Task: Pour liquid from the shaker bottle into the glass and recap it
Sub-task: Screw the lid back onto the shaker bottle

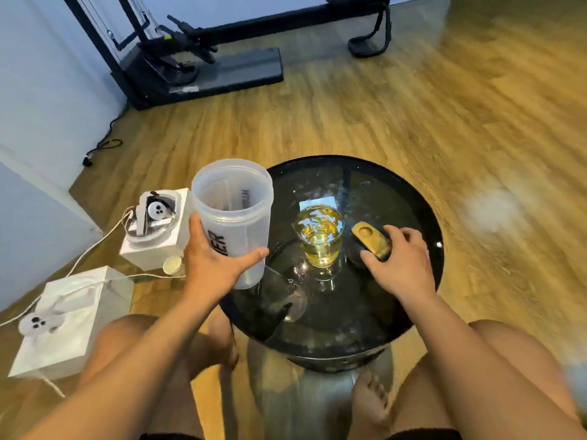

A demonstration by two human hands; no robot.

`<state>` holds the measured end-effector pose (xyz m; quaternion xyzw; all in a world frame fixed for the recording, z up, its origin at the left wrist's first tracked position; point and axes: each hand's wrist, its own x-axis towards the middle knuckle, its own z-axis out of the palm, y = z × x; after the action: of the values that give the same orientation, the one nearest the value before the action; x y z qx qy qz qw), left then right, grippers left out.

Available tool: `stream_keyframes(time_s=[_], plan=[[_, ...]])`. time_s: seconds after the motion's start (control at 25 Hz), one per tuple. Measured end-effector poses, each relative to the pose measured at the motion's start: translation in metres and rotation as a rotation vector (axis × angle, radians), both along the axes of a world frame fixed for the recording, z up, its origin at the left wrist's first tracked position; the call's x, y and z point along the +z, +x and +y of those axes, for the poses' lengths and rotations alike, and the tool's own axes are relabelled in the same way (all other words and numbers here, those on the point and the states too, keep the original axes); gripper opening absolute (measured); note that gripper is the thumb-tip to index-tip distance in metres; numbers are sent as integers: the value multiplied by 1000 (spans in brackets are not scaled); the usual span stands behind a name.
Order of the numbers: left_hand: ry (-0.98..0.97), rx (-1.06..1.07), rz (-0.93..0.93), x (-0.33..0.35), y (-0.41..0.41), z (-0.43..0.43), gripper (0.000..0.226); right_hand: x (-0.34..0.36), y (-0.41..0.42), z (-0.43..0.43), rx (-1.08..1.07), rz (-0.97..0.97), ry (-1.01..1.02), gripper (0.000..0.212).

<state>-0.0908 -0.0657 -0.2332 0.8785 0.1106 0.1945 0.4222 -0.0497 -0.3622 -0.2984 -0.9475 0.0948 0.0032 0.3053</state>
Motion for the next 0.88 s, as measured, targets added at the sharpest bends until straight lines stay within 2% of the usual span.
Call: stream_keyframes(time_s=[0.12, 0.24, 0.36, 0.48, 0.64, 0.72, 0.8, 0.88], plan=[[-94, -43, 25, -18, -3, 1, 109, -3, 2, 1, 5, 6, -4, 73], [-231, -93, -13, -29, 1, 5, 115, -1, 0, 0, 52, -38, -58, 59], [-241, -118, 16, -35, 1, 3, 115, 4, -10, -3, 30, -39, -53, 50], [-198, -149, 39, -35, 2, -1, 113, 18, -24, -4, -123, -23, 107, 53], [-294, -186, 12, -31, -3, 0, 128, 91, -25, 3, -198, -187, 217, 53], [-364, -228, -50, -22, -8, -3, 136, 145, -14, 23, -94, -263, 215, 53], [-396, -264, -144, -7, -7, -5, 133, 196, -4, 54, 142, -293, 142, 49], [-417, -259, -220, 2, 0, -7, 132, 233, 0, 98, 420, -244, 39, 39]])
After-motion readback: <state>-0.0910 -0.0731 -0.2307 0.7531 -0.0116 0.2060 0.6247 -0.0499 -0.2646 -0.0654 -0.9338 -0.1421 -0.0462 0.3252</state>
